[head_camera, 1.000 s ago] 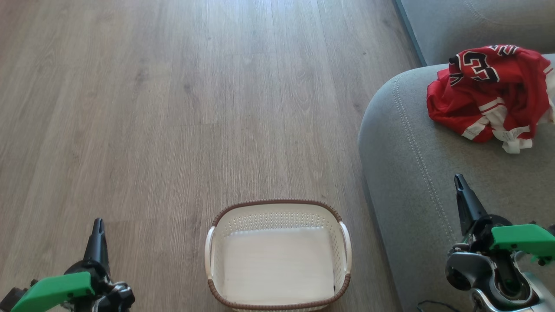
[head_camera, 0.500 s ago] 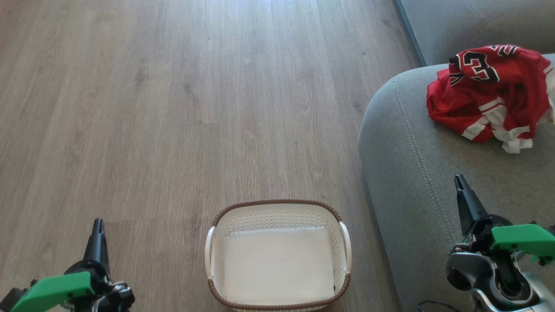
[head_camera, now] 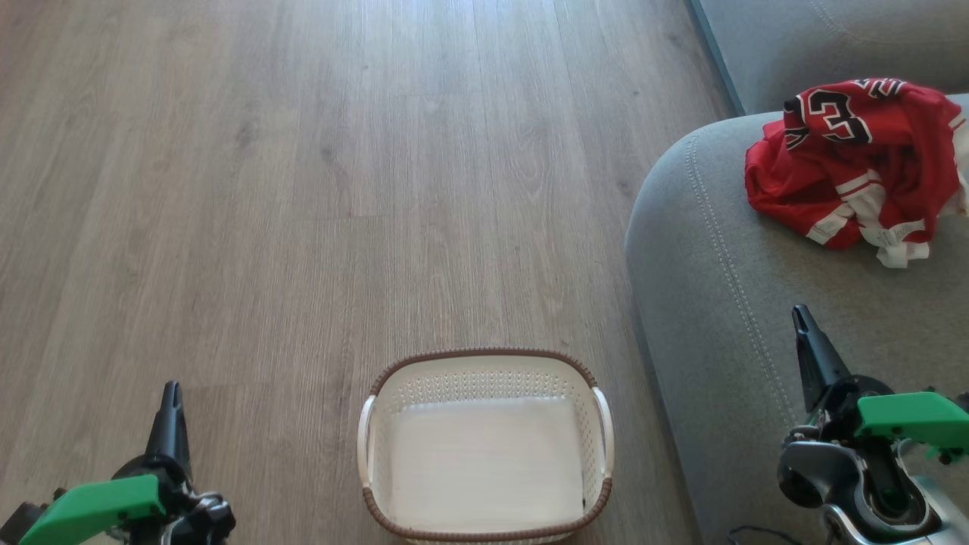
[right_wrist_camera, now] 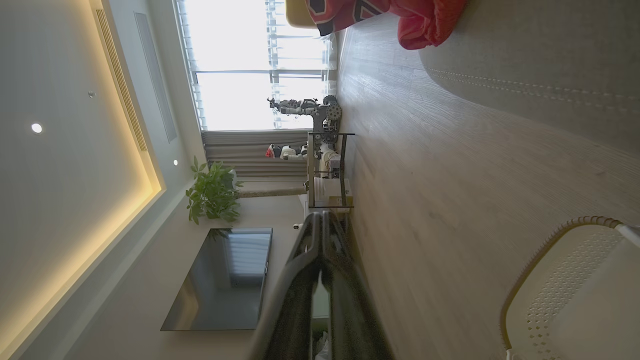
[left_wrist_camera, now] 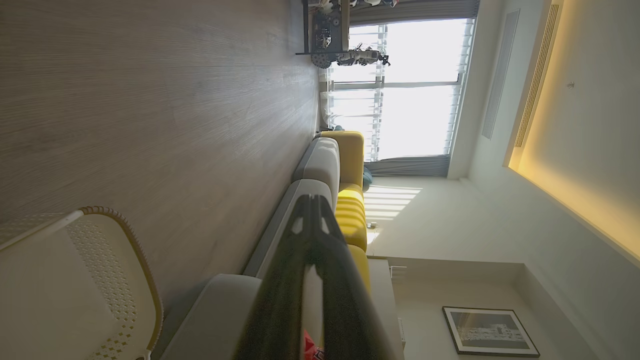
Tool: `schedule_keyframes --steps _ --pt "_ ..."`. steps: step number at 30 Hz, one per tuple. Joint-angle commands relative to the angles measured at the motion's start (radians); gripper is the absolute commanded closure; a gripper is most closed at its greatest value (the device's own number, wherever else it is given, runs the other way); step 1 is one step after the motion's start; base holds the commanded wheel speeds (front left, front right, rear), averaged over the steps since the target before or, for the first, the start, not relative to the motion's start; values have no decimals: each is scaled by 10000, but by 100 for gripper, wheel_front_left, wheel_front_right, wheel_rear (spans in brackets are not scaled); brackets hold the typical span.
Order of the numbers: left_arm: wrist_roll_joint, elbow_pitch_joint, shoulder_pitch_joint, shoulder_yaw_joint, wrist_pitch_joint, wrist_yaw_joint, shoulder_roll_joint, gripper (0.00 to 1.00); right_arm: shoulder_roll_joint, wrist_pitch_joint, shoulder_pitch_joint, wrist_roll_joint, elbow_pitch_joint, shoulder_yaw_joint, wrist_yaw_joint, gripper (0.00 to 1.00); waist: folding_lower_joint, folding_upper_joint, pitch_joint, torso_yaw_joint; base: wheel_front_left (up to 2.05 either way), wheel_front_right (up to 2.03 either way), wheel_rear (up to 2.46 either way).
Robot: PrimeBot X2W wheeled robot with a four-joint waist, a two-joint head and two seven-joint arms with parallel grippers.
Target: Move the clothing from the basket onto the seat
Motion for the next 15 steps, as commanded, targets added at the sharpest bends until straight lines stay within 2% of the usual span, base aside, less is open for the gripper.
schedule_keyframes --steps 1,15 --pt "30 -350 -456 345 57 -77 94 100 -273 -103 -417 70 -379 113 83 100 0 0 0 0 0 0 0" --pt "30 -351 -456 346 58 -77 93 100 -288 -119 -420 84 -387 130 83 100 0 0 0 0 0 0 0"
